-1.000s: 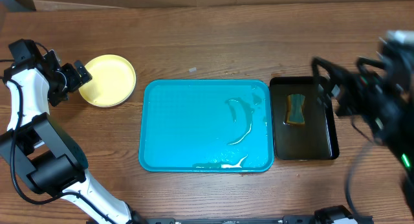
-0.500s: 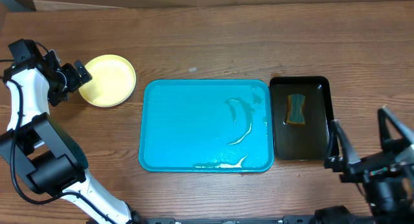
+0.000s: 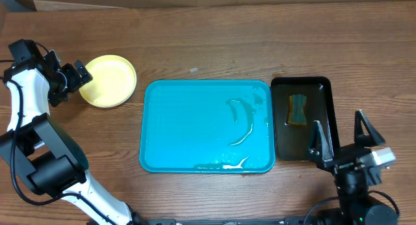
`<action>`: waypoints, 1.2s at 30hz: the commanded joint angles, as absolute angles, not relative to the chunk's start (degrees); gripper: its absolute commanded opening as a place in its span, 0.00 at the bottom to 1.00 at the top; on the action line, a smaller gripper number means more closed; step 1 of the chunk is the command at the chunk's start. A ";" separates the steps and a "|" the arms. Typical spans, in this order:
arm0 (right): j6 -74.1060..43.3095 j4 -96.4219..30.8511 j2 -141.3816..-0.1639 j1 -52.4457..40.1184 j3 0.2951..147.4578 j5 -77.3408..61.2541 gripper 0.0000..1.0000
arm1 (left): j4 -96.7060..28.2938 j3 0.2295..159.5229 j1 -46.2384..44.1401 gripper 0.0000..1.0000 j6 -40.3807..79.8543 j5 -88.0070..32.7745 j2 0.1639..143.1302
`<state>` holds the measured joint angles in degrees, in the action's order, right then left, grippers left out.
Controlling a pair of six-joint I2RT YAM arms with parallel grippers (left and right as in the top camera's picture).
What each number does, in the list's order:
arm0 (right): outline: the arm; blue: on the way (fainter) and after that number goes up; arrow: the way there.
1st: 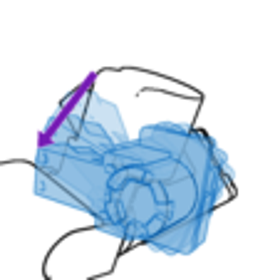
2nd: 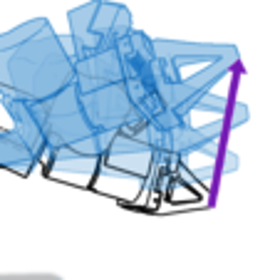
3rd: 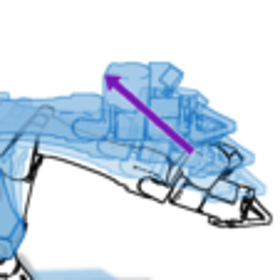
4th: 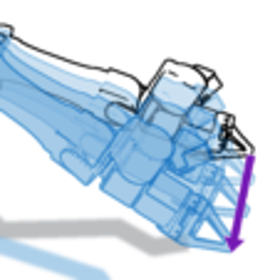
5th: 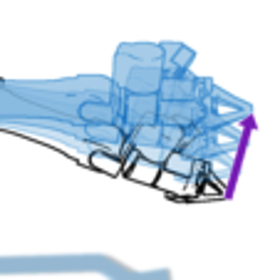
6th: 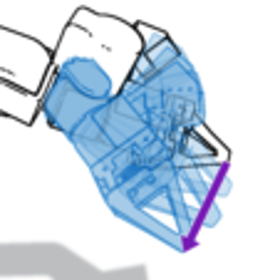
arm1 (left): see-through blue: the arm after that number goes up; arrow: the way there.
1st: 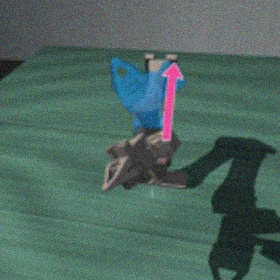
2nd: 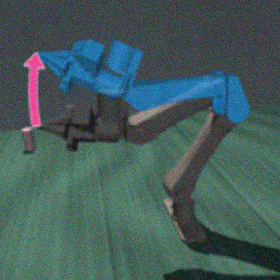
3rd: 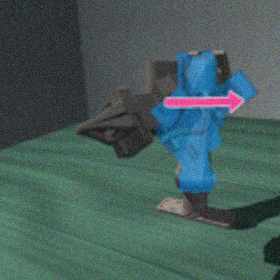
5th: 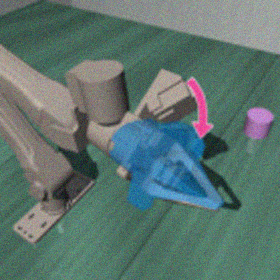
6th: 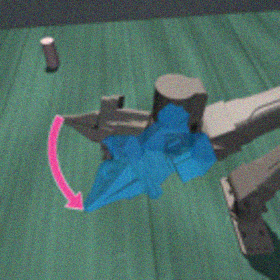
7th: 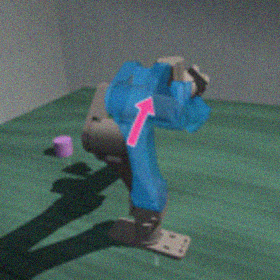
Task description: Clean dirty plates on tray and stack at the side
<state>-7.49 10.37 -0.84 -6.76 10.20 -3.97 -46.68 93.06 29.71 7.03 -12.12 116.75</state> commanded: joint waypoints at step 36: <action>3.53 -4.47 -0.16 -3.11 0.45 -4.91 1.00 | -46.46 93.97 29.58 1.00 6.42 -11.94 117.25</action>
